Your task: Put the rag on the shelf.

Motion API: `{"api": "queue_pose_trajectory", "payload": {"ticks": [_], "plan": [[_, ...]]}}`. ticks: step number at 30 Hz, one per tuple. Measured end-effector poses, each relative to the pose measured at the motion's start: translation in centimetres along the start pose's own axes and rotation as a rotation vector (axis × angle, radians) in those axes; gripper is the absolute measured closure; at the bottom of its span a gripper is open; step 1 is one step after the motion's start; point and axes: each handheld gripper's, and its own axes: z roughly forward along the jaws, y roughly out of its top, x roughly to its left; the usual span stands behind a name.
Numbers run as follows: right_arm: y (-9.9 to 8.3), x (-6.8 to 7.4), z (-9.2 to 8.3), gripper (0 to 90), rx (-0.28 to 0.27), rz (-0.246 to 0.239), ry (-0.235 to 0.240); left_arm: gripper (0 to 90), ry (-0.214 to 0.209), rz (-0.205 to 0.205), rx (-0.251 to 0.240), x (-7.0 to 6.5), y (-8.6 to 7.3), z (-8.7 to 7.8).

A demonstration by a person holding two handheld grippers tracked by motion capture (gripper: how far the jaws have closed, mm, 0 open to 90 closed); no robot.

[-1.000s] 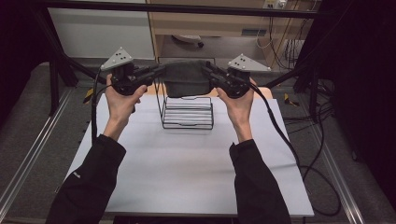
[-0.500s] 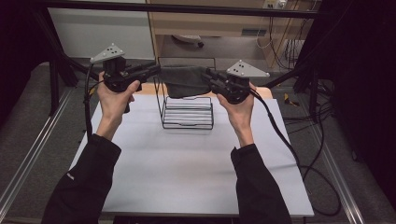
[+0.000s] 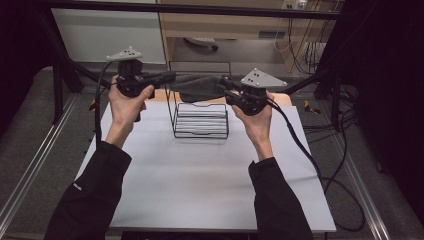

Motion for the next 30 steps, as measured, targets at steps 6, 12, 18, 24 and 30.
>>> {"api": "queue_pose_trajectory", "payload": {"ticks": [6, 12, 18, 24, 30], "plan": [[0.1, 0.4, -0.6, 59.6, 0.035, 0.002, 0.034, 89.7, -0.019, 0.012, 0.055, -0.2, -1.5, 0.4], [0.3, 0.6, -1.3, 49.4, 0.052, 0.032, 0.076, 89.9, -0.008, 0.035, 0.102, -0.3, -2.5, 0.9], [0.2, 0.9, -1.5, 58.9, 0.064, 0.052, 0.091, 90.0, 0.016, 0.070, 0.150, -0.2, -3.8, 1.9], [-1.2, 0.1, -0.8, 85.8, 0.165, 0.116, 0.066, 90.0, 0.032, 0.064, 0.163, 0.3, -5.0, 2.9], [-3.3, -0.9, -0.3, 86.9, 0.191, 0.161, 0.028, 89.9, 0.045, 0.054, 0.152, 0.7, -5.7, 3.5]]}}
